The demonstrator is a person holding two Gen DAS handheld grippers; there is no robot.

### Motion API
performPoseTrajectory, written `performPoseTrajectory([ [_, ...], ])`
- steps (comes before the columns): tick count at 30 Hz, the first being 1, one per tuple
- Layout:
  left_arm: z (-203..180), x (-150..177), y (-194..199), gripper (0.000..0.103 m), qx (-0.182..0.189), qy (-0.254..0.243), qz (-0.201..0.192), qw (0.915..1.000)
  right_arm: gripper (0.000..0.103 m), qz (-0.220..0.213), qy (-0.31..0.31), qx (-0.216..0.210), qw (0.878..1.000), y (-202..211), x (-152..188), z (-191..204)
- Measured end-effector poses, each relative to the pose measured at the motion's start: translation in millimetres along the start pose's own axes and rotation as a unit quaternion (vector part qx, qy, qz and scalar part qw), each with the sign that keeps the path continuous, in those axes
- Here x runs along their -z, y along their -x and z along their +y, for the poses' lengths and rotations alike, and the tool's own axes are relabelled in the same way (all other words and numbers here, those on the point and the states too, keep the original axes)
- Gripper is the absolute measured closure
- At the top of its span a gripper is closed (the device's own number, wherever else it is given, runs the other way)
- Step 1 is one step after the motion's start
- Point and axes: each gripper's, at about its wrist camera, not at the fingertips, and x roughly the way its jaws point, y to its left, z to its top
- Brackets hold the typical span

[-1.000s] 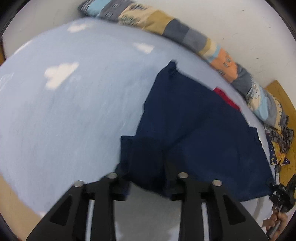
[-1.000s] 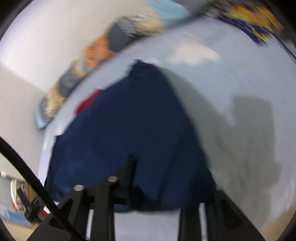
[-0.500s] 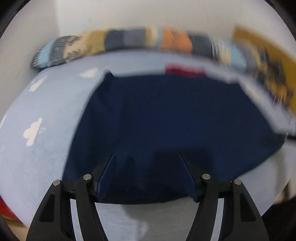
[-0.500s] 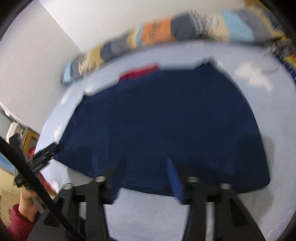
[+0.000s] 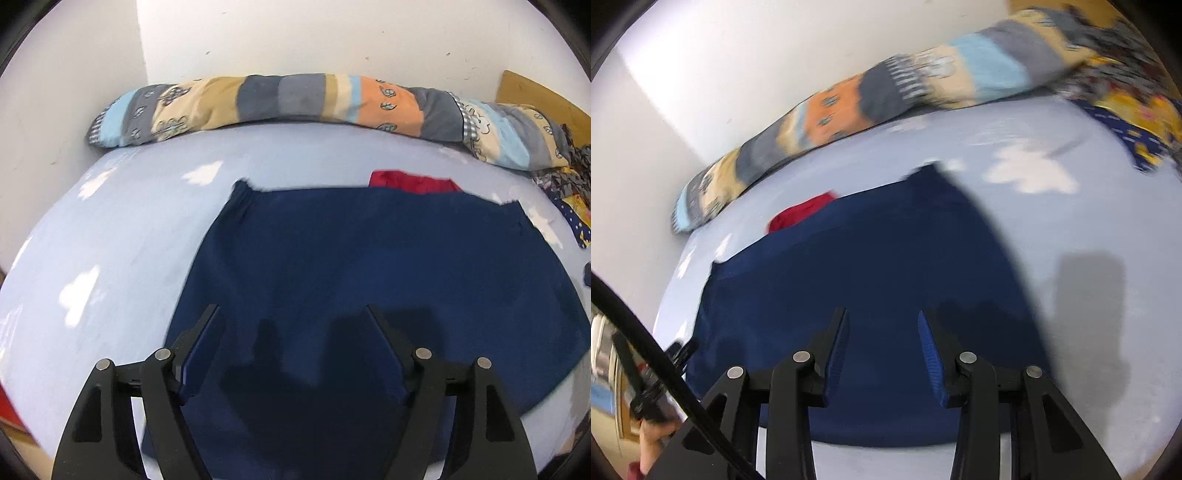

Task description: Fold large clothes

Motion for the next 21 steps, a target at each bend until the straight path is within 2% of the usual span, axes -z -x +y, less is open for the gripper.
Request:
performPoseTrajectory([
  [2,6.3,-13.3,-21.2,0.027,-0.009,0.005,-0.003,0.9999,0.061,0.013,0.019,0.001,1.0,-26.0,-7.1,20.1],
  [4,21.2,-15.8,-45.9,0.027,-0.035,0.006,0.012,0.9993,0.06,0.028,0.028,0.013,0.999,-50.3,-11.7,26.5],
  [7,45.8,2.1,-80.4,0.026,-0.063,0.029,0.059,0.9958,0.06,0.054,0.029,0.072,0.995,-77.9,-10.8,11.7],
  [8,54.1,8.2,-88.5,0.018,-0.059,0.039,0.077,0.9946,0.06,0.071,0.026,0.091,0.993,-86.4,-12.0,0.4],
  [9,59.7,11.1,-90.4,0.016,-0.053,0.05,0.079,0.9942,0.06,0.082,0.023,0.109,0.99,-92.7,-11.5,-10.9],
  [12,67.9,7.6,-82.6,0.016,-0.04,0.082,0.072,0.9932,0.06,0.073,0.022,0.125,0.989,-87.5,-20.4,-13.0],
  [16,52.5,-0.2,-63.9,0.016,-0.014,0.072,0.043,0.9964,0.06,0.045,0.09,0.074,0.992,-68.8,-16.5,34.9],
  [18,37.5,4.1,-54.2,0.016,-0.01,0.045,0.036,0.9983,0.06,0.039,0.137,0.033,0.989,-60.7,-4.4,65.5],
  [21,11.3,19.3,-42.3,0.016,-0.011,-0.016,0.035,0.9992,0.06,0.056,0.18,-0.005,0.982,-56.0,16.8,96.2],
])
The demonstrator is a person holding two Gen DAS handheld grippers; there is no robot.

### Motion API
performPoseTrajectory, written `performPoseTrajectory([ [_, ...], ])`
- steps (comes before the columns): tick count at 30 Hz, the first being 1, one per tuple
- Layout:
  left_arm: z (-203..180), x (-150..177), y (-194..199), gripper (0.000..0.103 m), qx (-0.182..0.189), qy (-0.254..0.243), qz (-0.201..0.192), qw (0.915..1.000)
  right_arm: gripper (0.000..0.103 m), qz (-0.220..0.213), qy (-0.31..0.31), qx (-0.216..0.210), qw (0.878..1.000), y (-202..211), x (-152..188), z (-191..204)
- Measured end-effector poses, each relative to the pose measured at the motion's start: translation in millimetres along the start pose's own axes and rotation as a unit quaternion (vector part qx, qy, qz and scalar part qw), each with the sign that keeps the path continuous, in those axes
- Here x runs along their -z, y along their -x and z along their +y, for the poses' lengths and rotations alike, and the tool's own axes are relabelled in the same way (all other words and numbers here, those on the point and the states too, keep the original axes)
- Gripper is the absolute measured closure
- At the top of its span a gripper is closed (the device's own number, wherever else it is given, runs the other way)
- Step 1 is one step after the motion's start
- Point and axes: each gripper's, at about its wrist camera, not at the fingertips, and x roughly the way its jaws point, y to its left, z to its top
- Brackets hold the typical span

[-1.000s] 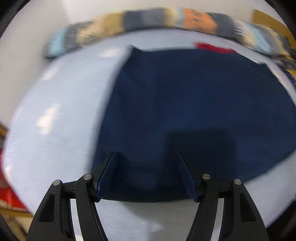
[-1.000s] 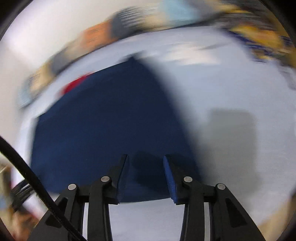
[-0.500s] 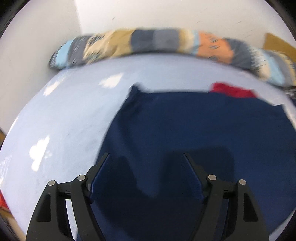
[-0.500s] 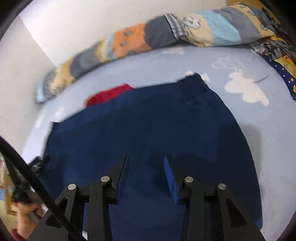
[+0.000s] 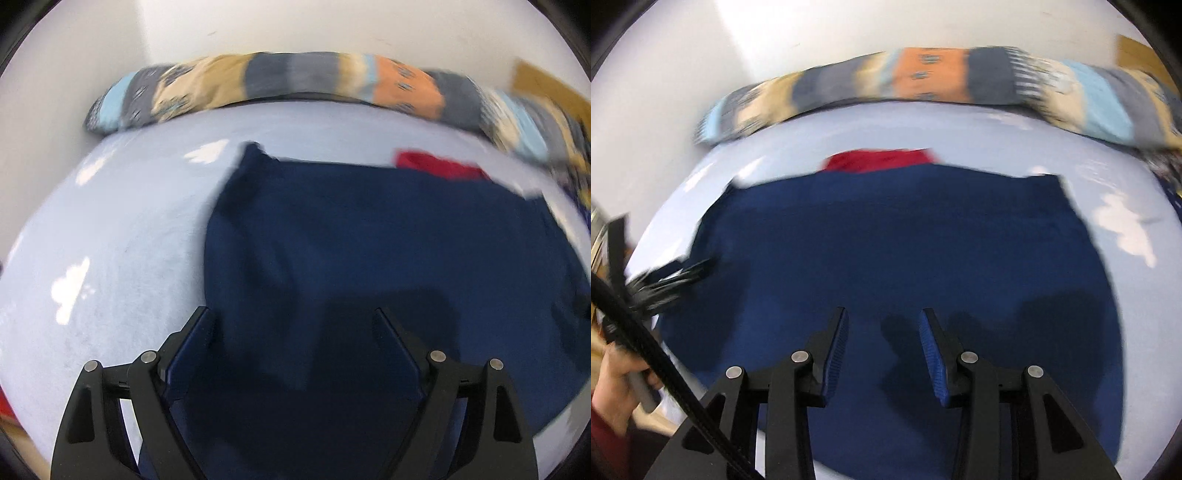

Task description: Fold large clothes

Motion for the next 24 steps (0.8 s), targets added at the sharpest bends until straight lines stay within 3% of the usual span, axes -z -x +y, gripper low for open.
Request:
performPoseTrajectory([
  [5,-39.1,25.5,24.9,0.016,0.011,-0.068,-0.011,0.9976,0.06,0.012,0.053,0.002,0.999,2.6,26.3,33.0],
  [9,-48.3,41.9,28.0,0.016,0.026,-0.052,-0.003,0.9983,0.056,0.027,0.037,0.023,0.999,-7.2,42.7,26.5],
  [12,-53.4,49.2,15.1,0.016,0.016,-0.046,0.015,0.9987,0.053,0.047,0.014,0.037,0.998,-20.7,53.5,21.3],
  [19,-56.6,56.9,9.7,0.01,-0.005,-0.044,0.004,0.999,0.047,0.052,0.007,0.05,0.997,-32.0,60.1,22.3],
  [24,-54.8,57.8,7.6,0.005,-0.008,-0.036,0.005,0.9993,0.035,0.049,0.01,0.049,0.998,-35.2,61.7,26.1],
])
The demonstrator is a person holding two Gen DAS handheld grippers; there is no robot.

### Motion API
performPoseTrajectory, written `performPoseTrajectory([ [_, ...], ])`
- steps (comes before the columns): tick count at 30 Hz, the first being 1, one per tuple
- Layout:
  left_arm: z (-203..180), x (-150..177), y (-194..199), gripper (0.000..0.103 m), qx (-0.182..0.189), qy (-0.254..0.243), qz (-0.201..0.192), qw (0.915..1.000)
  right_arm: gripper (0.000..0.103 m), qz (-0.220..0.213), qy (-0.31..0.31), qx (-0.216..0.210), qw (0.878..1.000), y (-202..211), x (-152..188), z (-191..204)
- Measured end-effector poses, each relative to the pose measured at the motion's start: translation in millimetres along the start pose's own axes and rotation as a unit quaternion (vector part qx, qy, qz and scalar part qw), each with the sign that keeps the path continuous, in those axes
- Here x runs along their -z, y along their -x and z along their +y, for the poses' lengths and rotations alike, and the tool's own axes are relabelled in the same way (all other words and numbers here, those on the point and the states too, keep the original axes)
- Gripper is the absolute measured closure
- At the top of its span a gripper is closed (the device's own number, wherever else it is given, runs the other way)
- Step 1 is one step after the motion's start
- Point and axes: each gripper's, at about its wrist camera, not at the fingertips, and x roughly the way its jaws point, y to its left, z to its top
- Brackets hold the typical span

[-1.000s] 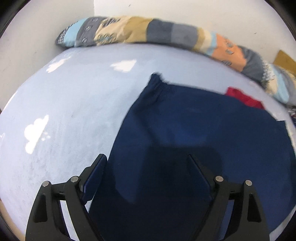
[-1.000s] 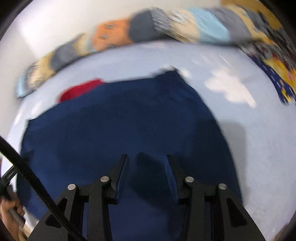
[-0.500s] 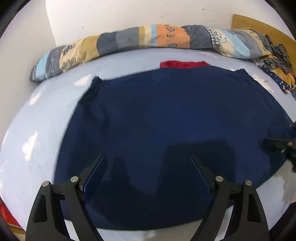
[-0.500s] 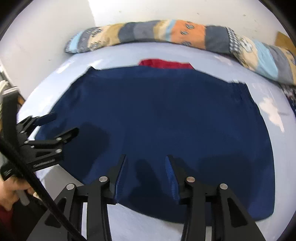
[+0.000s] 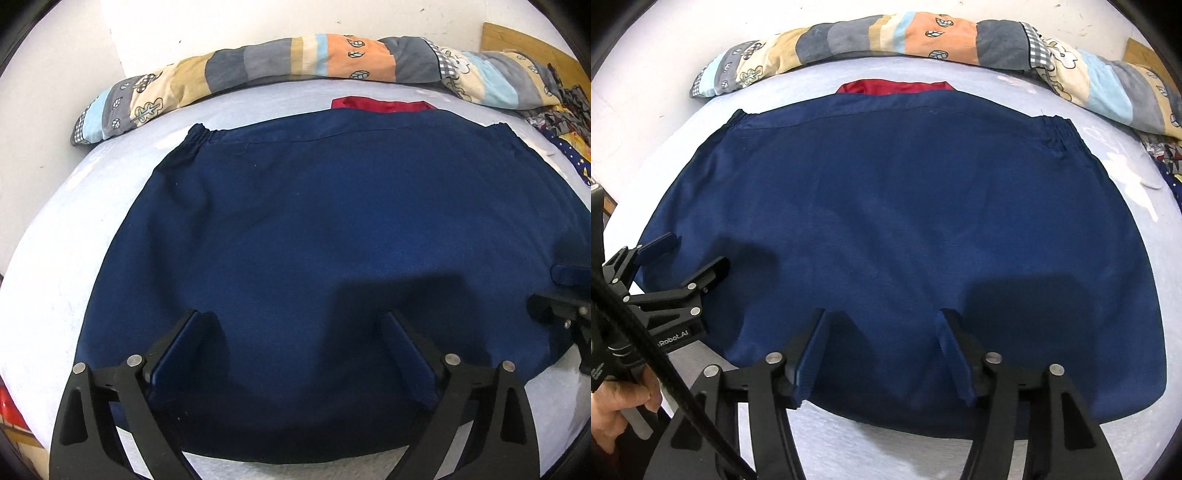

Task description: Fold large clothes

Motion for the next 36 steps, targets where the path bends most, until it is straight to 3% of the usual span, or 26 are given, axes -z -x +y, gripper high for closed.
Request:
performPoseTrajectory([
  [4,-0.8,0.0,-0.9,0.004,-0.001,0.003,0.001,1.0,0.02,-0.005,0.006,-0.005,1.0,-2.2,2.1,5.0],
  [6,-0.6,-0.1,-1.3,0.003,-0.001,0.003,0.001,1.0,0.005,-0.006,0.008,-0.011,1.0,-4.0,3.5,8.7],
  [8,-0.5,0.1,-1.3,0.003,0.0,0.002,0.001,1.0,0.001,-0.003,0.013,-0.011,1.0,-6.5,5.2,14.3],
  [11,-0.3,0.1,-1.1,0.003,-0.001,0.002,0.001,1.0,0.001,-0.003,0.023,0.005,1.0,-8.6,6.2,20.4],
  [23,-0.1,0.2,-1.1,0.002,-0.001,0.005,0.001,1.0,0.001,-0.008,-0.007,-0.022,1.0,-3.3,7.0,12.1],
  [27,-0.5,0.4,-0.2,0.002,-0.001,0.005,-0.001,1.0,0.001,-0.01,-0.044,-0.06,0.997,9.7,4.9,0.7],
  [31,1.5,-0.8,-0.6,0.002,-0.001,0.001,0.003,1.0,0.002,-0.005,-0.074,-0.055,0.996,12.6,3.9,-17.3],
  [36,18.9,-4.5,1.3,0.002,-0.025,0.022,0.007,0.9994,0.002,-0.009,-0.143,-0.061,0.988,22.0,3.7,-55.6],
])
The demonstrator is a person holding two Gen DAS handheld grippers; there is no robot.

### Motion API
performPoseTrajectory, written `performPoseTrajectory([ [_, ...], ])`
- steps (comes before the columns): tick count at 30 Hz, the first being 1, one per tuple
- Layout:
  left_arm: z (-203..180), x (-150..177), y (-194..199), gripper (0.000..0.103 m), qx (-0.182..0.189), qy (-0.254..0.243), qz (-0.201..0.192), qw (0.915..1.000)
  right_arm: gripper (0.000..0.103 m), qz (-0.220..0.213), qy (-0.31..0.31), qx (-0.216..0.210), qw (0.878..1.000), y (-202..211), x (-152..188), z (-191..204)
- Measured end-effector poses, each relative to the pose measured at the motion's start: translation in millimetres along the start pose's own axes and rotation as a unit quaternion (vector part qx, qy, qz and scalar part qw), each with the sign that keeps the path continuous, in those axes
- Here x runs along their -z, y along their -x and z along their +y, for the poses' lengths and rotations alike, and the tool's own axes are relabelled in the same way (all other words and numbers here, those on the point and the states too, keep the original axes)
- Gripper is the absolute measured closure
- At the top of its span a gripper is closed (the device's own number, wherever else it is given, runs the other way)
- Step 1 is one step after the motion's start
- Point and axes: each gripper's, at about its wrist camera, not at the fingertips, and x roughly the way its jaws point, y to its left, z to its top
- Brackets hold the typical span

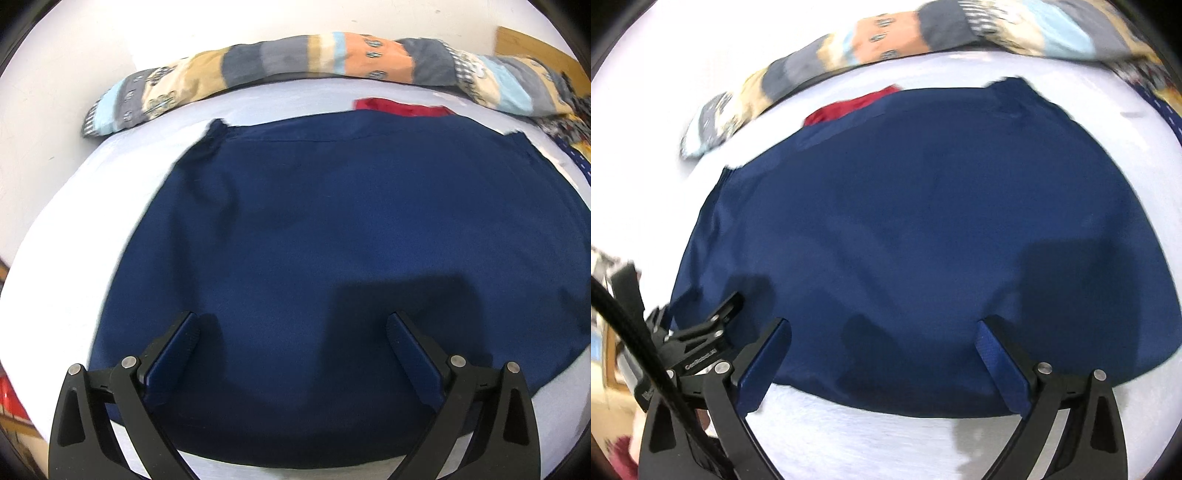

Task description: Fold large clothes

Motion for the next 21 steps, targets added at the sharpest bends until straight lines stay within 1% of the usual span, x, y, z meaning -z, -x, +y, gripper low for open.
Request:
performPoseTrajectory([
  [4,20.1,-4.6,7.6,0.002,-0.021,0.03,-0.01,0.9993,0.003,-0.018,-0.038,0.039,0.998,16.4,-7.8,-26.8],
  [7,30.0,-6.5,17.4,0.002,-0.017,0.049,-0.026,0.9983,0.004,-0.048,-0.063,0.056,0.995,38.3,-12.6,-42.4],
  [8,31.7,-6.9,20.9,0.002,-0.011,0.053,-0.032,0.998,0.004,-0.061,-0.063,0.054,0.995,46.6,-13.5,-44.1],
  [10,31.6,-7.9,24.4,0.002,0.003,0.057,-0.037,0.9977,0.004,-0.076,-0.05,0.035,0.995,56.2,-14.7,-41.4],
  [11,30.1,-8.3,24.9,0.002,0.008,0.057,-0.038,0.9976,0.006,-0.08,-0.043,0.026,0.996,58.1,-14.7,-37.1],
  [12,28.1,-8.5,24.4,0.002,0.014,0.056,-0.037,0.9977,0.011,-0.083,-0.033,0.021,0.996,58.8,-14.1,-31.4],
  [14,22.6,-8.1,21.5,0.002,0.027,0.049,-0.029,0.998,0.016,-0.074,-0.007,0.012,0.997,53.0,-11.2,-17.7],
  [15,19.4,-7.4,19.4,0.002,0.029,0.044,-0.024,0.9983,0.017,-0.061,0.002,0.003,0.998,45.2,-8.6,-10.1],
  [18,15.9,-3.2,7.5,0.002,0.029,0.036,0.006,0.9989,0.018,-0.022,0.001,-0.021,1.0,24.4,-2.4,-3.6],
  [19,15.9,-2.0,4.5,0.002,0.027,0.035,0.014,0.9989,0.018,-0.011,-0.004,-0.022,1.0,18.0,-1.4,-4.6],
  [21,14.4,-2.2,7.8,0.002,0.026,0.032,0.004,0.9992,0.021,0.001,-0.012,-0.011,1.0,10.4,1.2,-9.8],
])
